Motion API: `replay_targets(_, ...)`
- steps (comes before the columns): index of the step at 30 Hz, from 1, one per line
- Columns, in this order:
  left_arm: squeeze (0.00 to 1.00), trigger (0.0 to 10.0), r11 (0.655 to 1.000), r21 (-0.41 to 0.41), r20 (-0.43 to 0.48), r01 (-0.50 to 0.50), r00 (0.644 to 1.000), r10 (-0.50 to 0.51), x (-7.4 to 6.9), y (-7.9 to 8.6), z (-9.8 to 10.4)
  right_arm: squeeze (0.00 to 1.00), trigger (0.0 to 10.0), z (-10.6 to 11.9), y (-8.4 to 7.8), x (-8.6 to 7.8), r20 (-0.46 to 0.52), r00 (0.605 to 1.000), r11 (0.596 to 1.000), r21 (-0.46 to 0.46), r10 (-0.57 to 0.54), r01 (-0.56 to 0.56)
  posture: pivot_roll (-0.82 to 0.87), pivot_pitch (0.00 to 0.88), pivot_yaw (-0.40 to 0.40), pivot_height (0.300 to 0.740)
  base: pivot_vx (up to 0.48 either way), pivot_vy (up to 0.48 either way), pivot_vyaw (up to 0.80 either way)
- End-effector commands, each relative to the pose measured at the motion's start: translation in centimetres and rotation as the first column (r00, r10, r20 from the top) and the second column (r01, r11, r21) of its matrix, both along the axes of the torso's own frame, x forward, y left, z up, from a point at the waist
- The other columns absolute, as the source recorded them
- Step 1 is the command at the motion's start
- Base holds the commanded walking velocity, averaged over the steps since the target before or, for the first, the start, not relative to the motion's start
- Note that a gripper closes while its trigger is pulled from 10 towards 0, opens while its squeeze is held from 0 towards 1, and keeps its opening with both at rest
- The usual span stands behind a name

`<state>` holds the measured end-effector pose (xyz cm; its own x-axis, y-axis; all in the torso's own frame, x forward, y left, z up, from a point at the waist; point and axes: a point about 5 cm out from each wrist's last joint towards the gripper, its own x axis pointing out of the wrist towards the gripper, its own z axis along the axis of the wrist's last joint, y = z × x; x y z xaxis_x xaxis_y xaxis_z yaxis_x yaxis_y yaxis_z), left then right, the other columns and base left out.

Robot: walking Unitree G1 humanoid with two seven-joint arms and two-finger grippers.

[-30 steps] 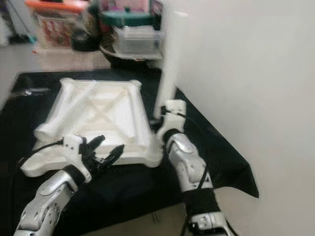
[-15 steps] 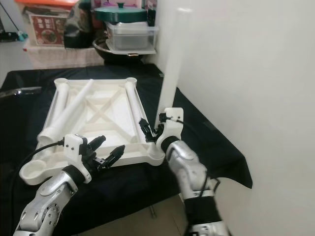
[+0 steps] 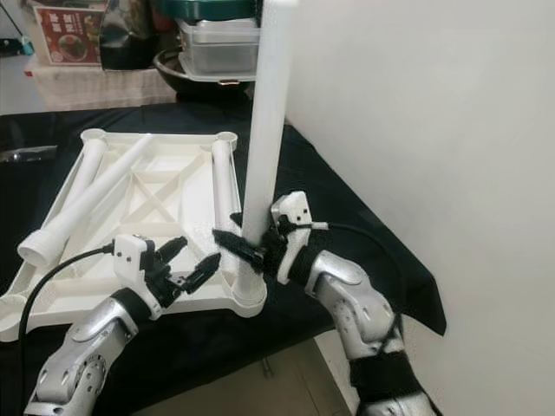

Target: Building children table

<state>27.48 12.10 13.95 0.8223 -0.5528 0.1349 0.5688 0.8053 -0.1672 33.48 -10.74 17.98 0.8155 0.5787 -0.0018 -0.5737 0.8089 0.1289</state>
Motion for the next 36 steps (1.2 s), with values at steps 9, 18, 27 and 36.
replay_targets(9, 0.0, 10.0, 1.0, -0.004, -0.021, 0.003, 1.0, -0.003, -0.2, 0.1, -0.3, 0.0, 0.0, -5.4, -5.0, -0.4, -0.27, 0.719, 0.762, -0.108, -0.64, 0.638, 0.07, 0.0, -0.094, 0.74, 0.0, 0.0, 0.0)
replay_targets(18, 0.0, 10.0, 1.0, -0.009, -0.018, 0.0, 1.0, 0.0, 0.0, 0.0, -0.3, 0.0, 10.0, 1.1, -0.9, -1.0, -0.019, 0.979, 0.963, 0.176, -0.202, 0.203, 0.06, 0.0, -0.102, 0.74, 0.0, 0.0, 0.0)
replay_targets(27, 0.0, 10.0, 1.0, -0.014, -0.016, 0.001, 1.0, -0.001, 0.0, -0.1, -0.3, 0.0, 3.6, 3.3, 0.8, -4.8, 0.12, 0.93, 0.917, 0.161, 0.348, -0.364, 0.05, 0.0, -0.105, 0.74, 0.0, 0.0, 0.0)
replay_targets(36, 0.0, 10.0, 1.0, -0.016, -0.014, -0.001, 1.0, 0.001, -0.1, -0.1, -0.3, 0.0, 0.0, -3.9, -2.0, -0.1, -0.246, 0.915, 0.947, -0.071, -0.32, 0.313, 0.06, 0.0, -0.107, 0.74, 0.0, 0.0, 0.0)
